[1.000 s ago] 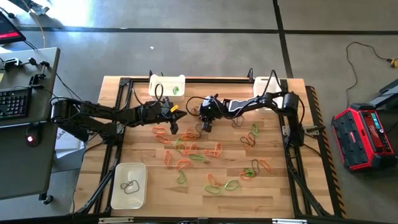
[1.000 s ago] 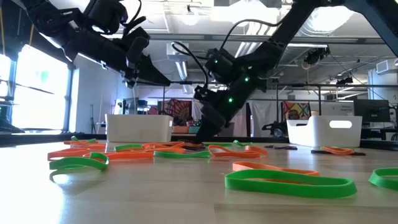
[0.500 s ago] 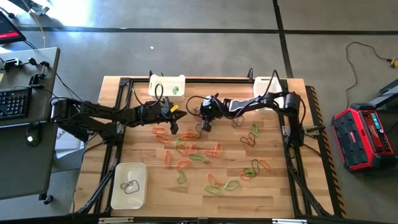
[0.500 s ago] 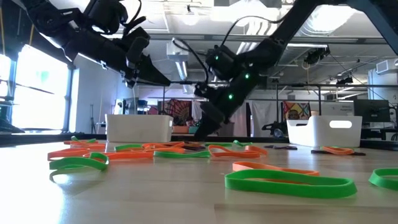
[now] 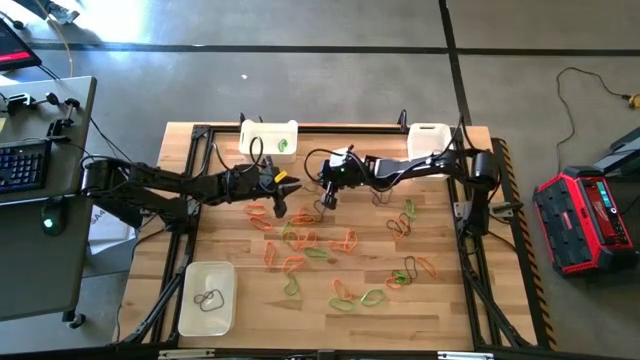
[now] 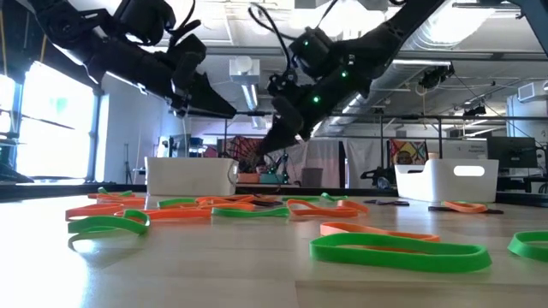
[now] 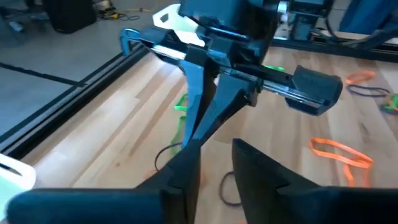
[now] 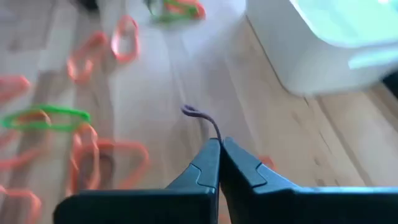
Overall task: Sort rubber bands into baskets
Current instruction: Put the purple rubber band into the bottom left white bin
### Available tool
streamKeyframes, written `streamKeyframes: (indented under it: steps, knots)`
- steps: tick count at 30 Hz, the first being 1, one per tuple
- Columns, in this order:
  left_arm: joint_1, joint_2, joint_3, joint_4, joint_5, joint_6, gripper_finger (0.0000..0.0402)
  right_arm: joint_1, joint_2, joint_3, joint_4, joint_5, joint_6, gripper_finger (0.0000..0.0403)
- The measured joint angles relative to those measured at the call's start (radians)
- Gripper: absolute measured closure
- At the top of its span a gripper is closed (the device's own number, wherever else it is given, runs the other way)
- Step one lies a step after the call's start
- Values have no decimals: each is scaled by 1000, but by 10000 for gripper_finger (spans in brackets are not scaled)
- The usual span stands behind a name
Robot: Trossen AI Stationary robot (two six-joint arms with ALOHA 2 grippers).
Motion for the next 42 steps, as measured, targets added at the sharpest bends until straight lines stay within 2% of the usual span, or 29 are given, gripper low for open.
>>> streamKeyframes:
  steps: [10,13,21,24,29,37,39,42]
  knots:
    - [-45,55,2,-2,-27,4,255,57,0,0,50,0,28,402]
    - [-54,87,2,0,-72,26,250,73,0,0,66,0,43,403]
    - [-77,106,2,0,-66,160,250,101,0,0,84,0,61,403]
    - [-77,106,2,-1,-83,165,250,109,0,0,91,0,61,403]
    - [-77,106,2,-39,-65,191,277,124,0,0,108,0,61,403]
    - [-77,106,5,-79,-34,191,366,125,0,0,118,1,63,402]
    - [-77,106,23,-111,-31,191,390,126,0,0,112,17,63,396]
    - [-77,106,59,-168,-36,192,397,132,0,0,87,88,61,368]
